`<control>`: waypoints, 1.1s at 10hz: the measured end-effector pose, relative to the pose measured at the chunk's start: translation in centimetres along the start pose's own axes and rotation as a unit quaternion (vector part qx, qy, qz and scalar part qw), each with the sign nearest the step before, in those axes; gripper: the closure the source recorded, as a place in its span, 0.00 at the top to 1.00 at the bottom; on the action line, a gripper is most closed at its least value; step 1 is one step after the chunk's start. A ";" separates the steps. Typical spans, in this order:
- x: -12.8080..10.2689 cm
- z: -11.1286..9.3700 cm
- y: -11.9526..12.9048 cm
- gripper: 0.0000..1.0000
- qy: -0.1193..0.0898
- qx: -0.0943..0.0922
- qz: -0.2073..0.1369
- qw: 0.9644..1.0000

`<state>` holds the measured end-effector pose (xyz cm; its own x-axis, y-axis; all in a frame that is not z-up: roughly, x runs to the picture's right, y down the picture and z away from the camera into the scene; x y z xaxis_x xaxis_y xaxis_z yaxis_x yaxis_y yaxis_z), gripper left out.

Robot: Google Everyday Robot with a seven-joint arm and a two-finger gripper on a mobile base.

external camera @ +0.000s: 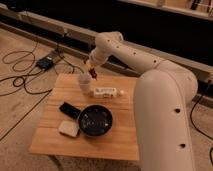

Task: Place the pepper in the ceramic cup

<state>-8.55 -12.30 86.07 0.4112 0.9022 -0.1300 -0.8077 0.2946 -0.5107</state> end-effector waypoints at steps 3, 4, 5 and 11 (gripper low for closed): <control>-1.3 1.1 0.9 0.00 -0.022 -0.010 -0.004 1.000; -1.6 1.5 1.0 0.00 -0.027 -0.012 -0.004 1.000; -1.8 2.1 1.1 0.00 -0.034 -0.013 -0.004 0.999; -2.8 5.0 2.6 0.00 -0.058 -0.027 -0.001 0.998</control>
<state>-13.93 -12.51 89.34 0.3590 0.9328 -0.0309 -0.7817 0.2824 -0.5561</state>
